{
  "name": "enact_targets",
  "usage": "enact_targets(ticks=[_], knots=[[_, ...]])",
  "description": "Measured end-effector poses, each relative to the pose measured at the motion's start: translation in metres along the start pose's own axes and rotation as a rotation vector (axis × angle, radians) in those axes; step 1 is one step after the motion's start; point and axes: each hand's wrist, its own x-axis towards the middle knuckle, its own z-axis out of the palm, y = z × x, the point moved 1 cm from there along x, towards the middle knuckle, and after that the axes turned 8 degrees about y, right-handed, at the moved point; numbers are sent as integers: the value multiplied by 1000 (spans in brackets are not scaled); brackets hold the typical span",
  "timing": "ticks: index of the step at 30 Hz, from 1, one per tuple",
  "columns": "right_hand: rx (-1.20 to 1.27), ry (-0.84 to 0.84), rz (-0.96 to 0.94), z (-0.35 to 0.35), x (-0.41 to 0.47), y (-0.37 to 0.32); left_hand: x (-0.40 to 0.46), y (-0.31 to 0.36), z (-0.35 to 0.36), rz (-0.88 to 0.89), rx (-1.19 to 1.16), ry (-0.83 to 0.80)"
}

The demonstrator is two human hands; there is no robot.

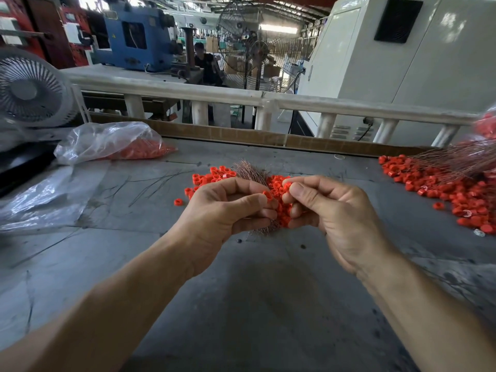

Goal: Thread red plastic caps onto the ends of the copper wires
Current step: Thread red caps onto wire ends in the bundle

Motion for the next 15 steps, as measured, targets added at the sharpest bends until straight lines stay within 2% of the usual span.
enact_targets(ticks=[5, 15], knots=[[-72, -22, -89, 3, -2, -1, 0, 0, -1, 10, -4, -15], [-105, -13, -136, 6, -6, -2, -1, 0, 1, 18, 12, -26]])
